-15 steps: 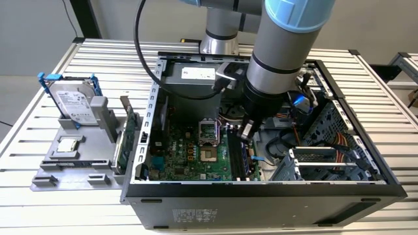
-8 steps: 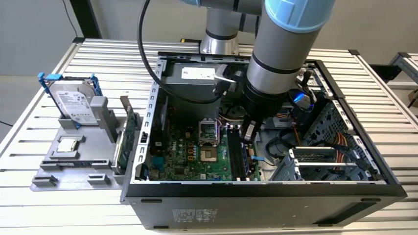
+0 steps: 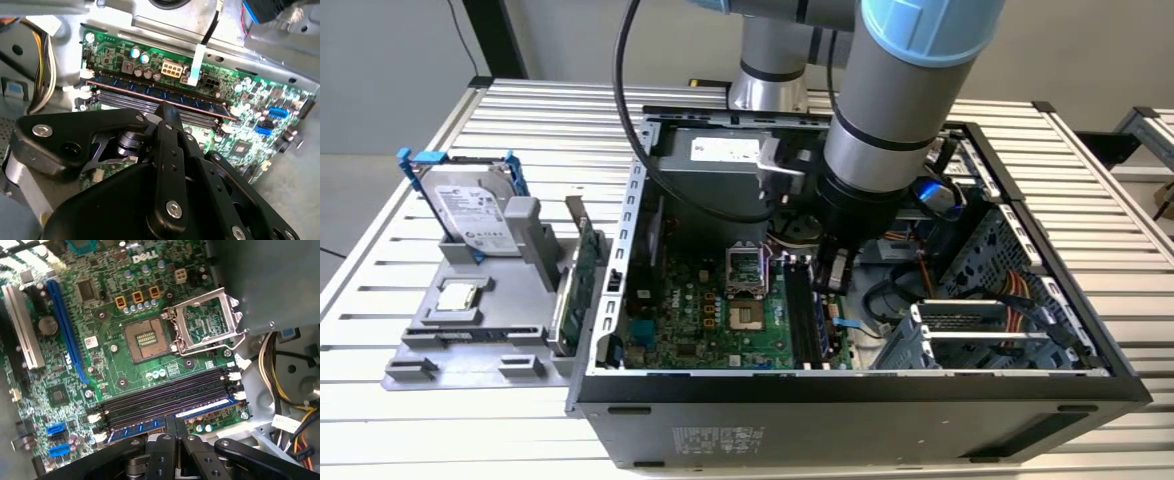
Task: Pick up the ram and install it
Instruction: 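Press down the ram until it locks into place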
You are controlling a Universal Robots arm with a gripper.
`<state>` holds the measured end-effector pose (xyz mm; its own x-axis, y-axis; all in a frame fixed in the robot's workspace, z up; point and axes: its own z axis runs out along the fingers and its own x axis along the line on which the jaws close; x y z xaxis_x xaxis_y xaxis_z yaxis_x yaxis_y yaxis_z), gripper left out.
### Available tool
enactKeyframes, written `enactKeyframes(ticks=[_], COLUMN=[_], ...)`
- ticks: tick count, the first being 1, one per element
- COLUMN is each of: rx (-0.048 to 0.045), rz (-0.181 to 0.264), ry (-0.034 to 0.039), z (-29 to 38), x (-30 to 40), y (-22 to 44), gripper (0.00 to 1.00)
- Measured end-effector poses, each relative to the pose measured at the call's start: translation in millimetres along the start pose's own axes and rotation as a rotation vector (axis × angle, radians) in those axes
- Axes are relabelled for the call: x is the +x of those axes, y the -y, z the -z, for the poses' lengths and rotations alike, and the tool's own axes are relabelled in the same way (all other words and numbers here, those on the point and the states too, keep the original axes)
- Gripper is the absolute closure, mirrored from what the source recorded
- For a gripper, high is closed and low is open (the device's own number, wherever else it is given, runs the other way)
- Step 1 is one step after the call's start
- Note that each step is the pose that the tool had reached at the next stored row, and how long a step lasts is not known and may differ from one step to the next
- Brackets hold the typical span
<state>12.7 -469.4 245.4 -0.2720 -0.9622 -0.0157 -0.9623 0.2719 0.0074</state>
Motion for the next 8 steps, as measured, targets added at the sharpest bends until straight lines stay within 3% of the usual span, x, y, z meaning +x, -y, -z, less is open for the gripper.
enactKeyframes(ticks=[8], rx=[-0.0022], rz=[0.14], ry=[-0.0011], z=[0.0], x=[0.0], y=[0.0], gripper=[1.0])
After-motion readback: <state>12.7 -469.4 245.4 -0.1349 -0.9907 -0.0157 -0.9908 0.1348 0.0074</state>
